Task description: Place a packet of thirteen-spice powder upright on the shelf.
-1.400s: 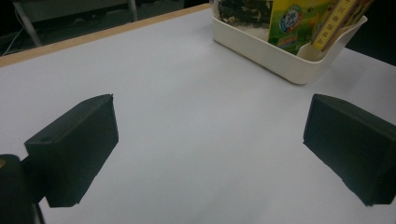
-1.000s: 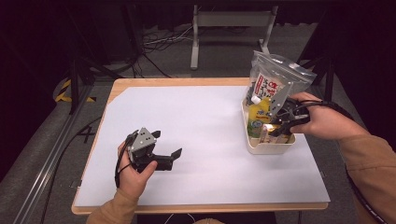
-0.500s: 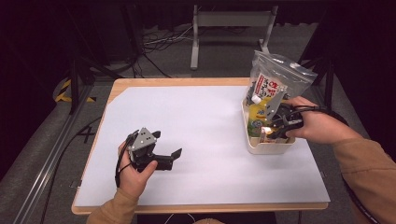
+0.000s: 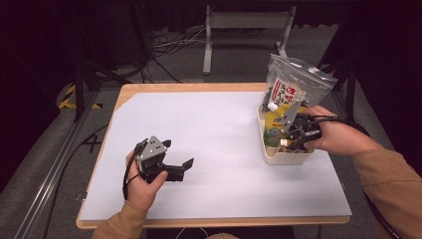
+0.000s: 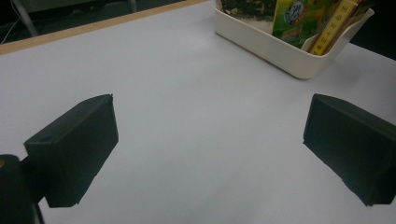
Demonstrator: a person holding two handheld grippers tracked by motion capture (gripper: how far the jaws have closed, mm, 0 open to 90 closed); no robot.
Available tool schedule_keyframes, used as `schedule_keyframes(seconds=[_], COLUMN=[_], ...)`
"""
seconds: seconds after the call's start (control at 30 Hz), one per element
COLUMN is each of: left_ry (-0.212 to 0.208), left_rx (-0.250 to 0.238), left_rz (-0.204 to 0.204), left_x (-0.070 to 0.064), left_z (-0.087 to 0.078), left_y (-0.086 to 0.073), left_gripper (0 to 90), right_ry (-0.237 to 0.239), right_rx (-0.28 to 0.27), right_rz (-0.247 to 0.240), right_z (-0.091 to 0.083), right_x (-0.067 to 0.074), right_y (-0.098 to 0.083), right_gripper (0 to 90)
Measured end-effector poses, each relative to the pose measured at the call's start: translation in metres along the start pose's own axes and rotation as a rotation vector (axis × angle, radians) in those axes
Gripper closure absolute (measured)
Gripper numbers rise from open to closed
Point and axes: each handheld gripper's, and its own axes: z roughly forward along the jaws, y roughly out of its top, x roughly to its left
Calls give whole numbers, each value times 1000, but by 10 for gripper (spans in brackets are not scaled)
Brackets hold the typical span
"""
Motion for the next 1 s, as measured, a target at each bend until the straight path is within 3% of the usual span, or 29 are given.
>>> schedule_keyframes(seconds=[0.37, 0.53, 0.73, 1.0], left_ry=[0, 8, 20, 33], left_rx=[3, 3, 17, 19], left_rz=[6, 11, 22, 15], left_x=[0, 3, 5, 7], left_z=[0, -6, -16, -29], left_y=[0, -2, -9, -18], left_gripper=[38, 38, 38, 38], right_ry=[-14, -41, -111, -170], right_rx=[-30, -128, -299, -438], right_rz=[18, 63, 124, 232], right_z=[-1, -7, -19, -25], right_x=[1, 5, 15, 36], right_y=[-5, -10, -23, -52], right_gripper=[564, 470, 369, 311])
